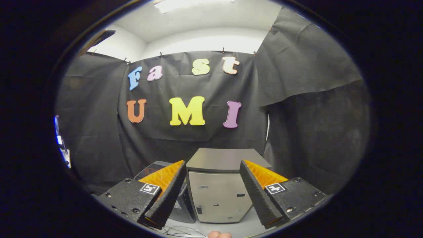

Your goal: Put the clothes into the washing machine and then close the washing machine lid.

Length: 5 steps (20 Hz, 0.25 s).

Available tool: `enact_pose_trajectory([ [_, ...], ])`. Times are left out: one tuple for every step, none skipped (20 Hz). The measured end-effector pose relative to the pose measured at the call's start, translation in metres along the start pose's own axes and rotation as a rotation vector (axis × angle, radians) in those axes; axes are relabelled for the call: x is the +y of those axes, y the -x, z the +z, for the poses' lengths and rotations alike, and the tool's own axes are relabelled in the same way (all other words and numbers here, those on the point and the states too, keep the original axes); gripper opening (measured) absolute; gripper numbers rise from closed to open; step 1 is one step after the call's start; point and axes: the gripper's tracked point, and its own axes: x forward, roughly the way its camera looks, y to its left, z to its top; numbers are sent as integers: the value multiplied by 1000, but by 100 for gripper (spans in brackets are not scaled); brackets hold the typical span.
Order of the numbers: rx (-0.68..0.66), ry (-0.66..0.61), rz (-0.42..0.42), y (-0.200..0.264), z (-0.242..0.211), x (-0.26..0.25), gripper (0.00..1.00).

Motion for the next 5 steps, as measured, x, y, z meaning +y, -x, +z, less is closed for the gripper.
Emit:
enact_pose_trajectory([
  [-2, 0, 1, 0, 1, 0, 100],
  [-4, 0, 3, -1, 1, 0, 100],
  [-4, 0, 4, -1, 2, 1, 100],
  [-3, 1, 5, -2, 1, 0, 100],
  [-3, 2, 6, -2, 0, 0, 100],
])
